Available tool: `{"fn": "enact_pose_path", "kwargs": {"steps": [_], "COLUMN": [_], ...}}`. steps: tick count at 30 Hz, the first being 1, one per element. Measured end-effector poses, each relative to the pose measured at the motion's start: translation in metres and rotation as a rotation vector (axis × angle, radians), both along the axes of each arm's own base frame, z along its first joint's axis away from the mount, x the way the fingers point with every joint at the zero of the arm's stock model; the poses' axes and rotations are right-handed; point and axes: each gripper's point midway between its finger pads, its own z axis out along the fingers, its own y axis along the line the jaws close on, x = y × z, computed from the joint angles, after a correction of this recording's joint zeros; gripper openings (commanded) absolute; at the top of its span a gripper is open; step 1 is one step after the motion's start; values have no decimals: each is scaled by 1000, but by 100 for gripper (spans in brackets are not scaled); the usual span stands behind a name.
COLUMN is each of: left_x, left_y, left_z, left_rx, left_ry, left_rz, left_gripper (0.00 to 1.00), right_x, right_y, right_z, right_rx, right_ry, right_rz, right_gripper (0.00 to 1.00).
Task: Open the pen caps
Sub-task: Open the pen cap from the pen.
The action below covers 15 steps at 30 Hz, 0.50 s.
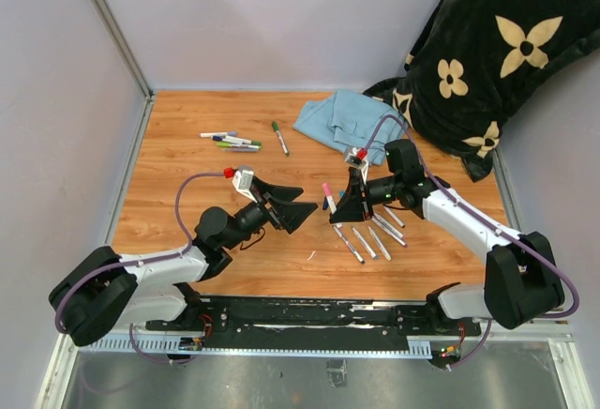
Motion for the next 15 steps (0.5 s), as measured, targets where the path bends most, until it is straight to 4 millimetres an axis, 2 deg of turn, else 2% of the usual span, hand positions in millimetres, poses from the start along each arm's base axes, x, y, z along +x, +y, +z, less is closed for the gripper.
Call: {"fn": "enact_pose_path", "kwargs": {"steps": [8,11,15], "left_x": [9,14,19], "left_y": [-13,-19,-27], "left_z": [3,7,5], "left_rx": [15,21,33], "left_ry": [-12,-22,-20], "left_rz": [-15,-21,-32], "left_gripper": [94,88,75], "right_x": [0,0,-1], "right_y": [0,0,0], "right_z": [-2,-2,-2], "right_rx": [-2,-1,1], "right_ry": [10,10,11], "right_rz": [2,4,6], "right_gripper": [1,1,1]}}
